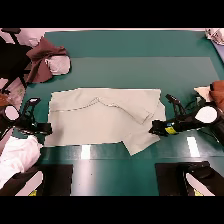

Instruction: Fold the shirts.

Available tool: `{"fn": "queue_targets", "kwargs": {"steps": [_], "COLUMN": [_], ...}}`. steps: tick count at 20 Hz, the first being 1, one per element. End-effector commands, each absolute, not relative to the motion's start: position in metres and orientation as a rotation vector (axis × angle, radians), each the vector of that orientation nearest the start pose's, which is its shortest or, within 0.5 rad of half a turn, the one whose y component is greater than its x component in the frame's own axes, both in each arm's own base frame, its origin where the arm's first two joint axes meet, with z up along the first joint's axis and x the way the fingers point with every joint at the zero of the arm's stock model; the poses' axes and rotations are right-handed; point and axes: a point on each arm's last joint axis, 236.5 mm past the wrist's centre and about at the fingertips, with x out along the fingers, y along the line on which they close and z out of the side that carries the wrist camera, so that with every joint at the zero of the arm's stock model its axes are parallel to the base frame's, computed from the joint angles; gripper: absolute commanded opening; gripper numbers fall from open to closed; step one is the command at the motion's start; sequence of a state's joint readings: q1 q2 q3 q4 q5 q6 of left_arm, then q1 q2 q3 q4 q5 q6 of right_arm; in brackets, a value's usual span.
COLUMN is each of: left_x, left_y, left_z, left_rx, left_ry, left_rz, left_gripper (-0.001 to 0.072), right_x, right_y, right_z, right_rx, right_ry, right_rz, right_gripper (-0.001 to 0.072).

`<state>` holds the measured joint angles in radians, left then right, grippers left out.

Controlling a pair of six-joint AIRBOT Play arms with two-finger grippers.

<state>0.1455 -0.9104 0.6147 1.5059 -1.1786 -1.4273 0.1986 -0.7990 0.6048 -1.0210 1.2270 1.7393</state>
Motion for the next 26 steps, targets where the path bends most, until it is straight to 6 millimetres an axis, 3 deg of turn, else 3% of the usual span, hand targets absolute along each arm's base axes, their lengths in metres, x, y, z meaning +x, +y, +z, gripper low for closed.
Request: {"fn": "queue_targets", "kwargs": {"steps": [1, 5, 9, 11, 13, 14, 15, 18, 22, 26], "left_x": [0.222, 0.208, 0.208, 0.208, 0.209, 0.210, 0.210, 0.216, 0.239, 0.273], "left_y": [0.023, 0.004, -0.013, -0.011, -0.007, -0.006, -0.006, -0.010, -0.008, -0.002], "left_z": [-0.062, -0.081, -0.088, -0.089, -0.090, -0.090, -0.090, -0.076, -0.038, 0.001], "left_rx": [-0.028, -0.054, -0.100, -0.085, -0.061, -0.057, -0.059, -0.071, -0.107, -0.137], "left_ry": [1.497, 1.580, 1.600, 1.604, 1.600, 1.595, 1.594, 1.590, 1.548, 1.439], "left_rz": [-0.017, -0.130, -0.203, -0.208, -0.204, -0.201, -0.202, -0.217, -0.178, -0.114], "left_gripper": [0.0720, 0.0720, 0.0719, 0.0471, 0.0414, 0.0187, 0.0046, 0.0029, 0.0028, 0.0028], "right_x": [0.192, 0.192, 0.190, 0.189, 0.189, 0.189, 0.189, 0.189, 0.191, 0.221], "right_y": [0.151, 0.152, 0.152, 0.152, 0.152, 0.152, 0.153, 0.159, 0.164, 0.156], "right_z": [-0.007, -0.006, -0.006, -0.006, -0.006, -0.006, -0.006, -0.001, 0.007, 0.043], "right_rx": [0.533, 0.540, 0.538, 0.538, 0.538, 0.538, 0.540, 0.572, 0.578, 0.505], "right_ry": [1.469, 1.471, 1.479, 1.482, 1.482, 1.482, 1.482, 1.481, 1.463, 1.337], "right_rz": [0.322, 0.327, 0.329, 0.329, 0.329, 0.330, 0.330, 0.349, 0.384, 0.384], "right_gripper": [0.0023, 0.0023, 0.0023, 0.0023, 0.0023, 0.0023, 0.0023, 0.0023, 0.0023, 0.0022]}}
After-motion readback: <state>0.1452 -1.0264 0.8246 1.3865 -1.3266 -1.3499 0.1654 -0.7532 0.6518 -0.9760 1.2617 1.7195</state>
